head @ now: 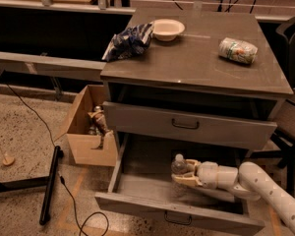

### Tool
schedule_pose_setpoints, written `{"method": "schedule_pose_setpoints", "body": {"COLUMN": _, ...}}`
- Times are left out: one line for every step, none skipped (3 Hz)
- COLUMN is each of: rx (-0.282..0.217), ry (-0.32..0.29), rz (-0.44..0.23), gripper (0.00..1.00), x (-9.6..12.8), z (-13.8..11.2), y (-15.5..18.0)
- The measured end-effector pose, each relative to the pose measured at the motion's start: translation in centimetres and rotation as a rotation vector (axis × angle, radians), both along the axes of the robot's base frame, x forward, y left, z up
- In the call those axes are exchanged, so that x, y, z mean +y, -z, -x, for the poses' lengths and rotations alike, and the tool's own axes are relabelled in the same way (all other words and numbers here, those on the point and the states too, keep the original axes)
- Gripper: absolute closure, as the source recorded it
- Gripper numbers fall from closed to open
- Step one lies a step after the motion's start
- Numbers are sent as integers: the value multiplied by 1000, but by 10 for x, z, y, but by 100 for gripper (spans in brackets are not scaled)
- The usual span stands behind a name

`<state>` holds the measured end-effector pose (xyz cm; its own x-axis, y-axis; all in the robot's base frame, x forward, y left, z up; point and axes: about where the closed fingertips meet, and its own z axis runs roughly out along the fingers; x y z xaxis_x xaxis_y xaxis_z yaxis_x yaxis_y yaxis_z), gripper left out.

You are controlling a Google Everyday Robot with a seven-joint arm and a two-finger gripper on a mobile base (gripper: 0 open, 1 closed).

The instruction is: Place water bottle into middle drawer

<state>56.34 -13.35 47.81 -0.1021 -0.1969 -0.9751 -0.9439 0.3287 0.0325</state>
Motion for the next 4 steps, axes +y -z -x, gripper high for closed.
{"method": "schedule_pose_setpoints", "body": {"rx": -1, "ry": 15, "rz": -1, "gripper": 12, "x": -1, "z": -1, "y": 6}}
{"method": "schedule_pose_setpoints", "body": {"rx": -1, "ry": 28, "rz": 4, "gripper": 0, "x": -3, "z": -1, "y": 8}}
{"method": "schedule_pose_setpoints", "body": {"rx": -26, "ry": 55, "rz": 17, "gripper": 0, "x": -12, "z": 0, "y": -5}}
{"method": "schedule_pose_setpoints", "body": {"rx": -77, "ry": 114, "rz": 52, "gripper": 14, "x": -36, "z": 4, "y": -37}}
